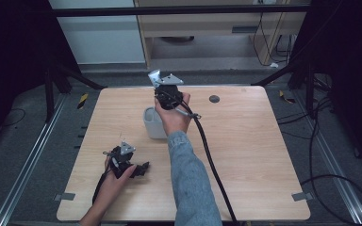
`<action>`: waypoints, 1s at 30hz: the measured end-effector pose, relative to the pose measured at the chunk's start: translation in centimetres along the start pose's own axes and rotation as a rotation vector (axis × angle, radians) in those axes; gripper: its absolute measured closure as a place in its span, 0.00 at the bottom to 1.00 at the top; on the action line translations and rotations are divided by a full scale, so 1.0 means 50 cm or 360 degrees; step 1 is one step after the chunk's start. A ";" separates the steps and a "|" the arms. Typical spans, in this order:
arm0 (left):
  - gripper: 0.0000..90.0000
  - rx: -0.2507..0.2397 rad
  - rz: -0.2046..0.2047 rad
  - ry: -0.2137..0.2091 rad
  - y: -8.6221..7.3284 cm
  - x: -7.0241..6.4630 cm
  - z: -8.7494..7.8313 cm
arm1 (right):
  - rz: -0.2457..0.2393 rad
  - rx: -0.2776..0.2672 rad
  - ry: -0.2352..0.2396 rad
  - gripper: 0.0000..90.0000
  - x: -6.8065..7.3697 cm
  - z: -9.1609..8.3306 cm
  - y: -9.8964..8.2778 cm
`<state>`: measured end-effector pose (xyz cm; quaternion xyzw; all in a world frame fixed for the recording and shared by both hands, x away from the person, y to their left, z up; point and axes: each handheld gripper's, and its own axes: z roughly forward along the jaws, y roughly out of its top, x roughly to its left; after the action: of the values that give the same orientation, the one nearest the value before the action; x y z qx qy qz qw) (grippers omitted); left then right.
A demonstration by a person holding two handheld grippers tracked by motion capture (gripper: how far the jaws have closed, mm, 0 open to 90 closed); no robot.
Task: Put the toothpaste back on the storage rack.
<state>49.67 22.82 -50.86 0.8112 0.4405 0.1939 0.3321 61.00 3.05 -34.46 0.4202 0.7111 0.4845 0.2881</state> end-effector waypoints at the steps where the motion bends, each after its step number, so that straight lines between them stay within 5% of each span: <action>1: 0.00 0.0000 0.0000 0.0000 0.000 0.000 0.000 | 0.0004 0.0007 -0.0002 0.87 -0.001 0.002 -0.001; 30: 0.00 -0.0003 0.0003 -0.0004 -0.001 0.000 0.000 | -0.0030 0.0117 0.0009 0.87 0.015 0.030 -0.053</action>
<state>49.65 22.86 -50.88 0.8116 0.4391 0.1934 0.3333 61.03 3.90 -37.49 0.4226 0.7331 0.4565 0.2750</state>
